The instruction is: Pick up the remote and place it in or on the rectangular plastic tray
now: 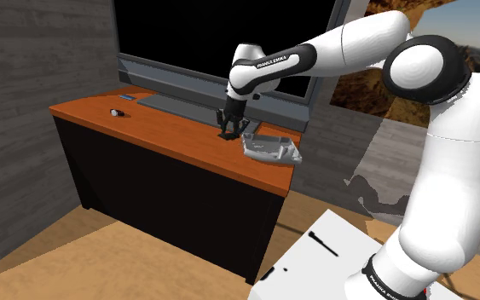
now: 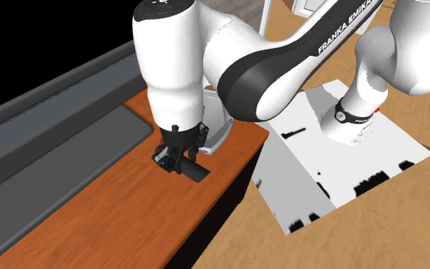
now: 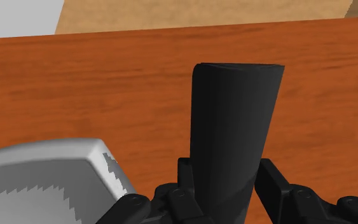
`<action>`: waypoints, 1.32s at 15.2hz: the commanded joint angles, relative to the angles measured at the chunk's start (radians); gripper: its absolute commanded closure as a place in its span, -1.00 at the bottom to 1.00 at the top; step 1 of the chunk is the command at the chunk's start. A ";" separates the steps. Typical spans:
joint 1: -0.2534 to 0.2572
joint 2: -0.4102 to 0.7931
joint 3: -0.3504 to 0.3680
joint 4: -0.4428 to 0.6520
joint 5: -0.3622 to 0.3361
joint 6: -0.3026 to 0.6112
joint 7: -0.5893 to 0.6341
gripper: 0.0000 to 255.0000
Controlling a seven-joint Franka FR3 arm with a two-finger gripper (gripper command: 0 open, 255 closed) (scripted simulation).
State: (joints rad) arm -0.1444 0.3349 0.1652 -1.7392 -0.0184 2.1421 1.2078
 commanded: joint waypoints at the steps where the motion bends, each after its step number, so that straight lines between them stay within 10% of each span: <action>1: 0.000 -0.010 0.001 0.015 0.002 -0.025 0.000 1.00; 17: -0.001 -0.056 0.004 0.165 0.009 -0.220 0.000 1.00; 20: -0.041 -0.143 -0.011 0.040 0.032 -0.183 -0.059 1.00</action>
State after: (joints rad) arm -0.1708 0.2257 0.1601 -1.6525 0.0050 1.9464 1.1709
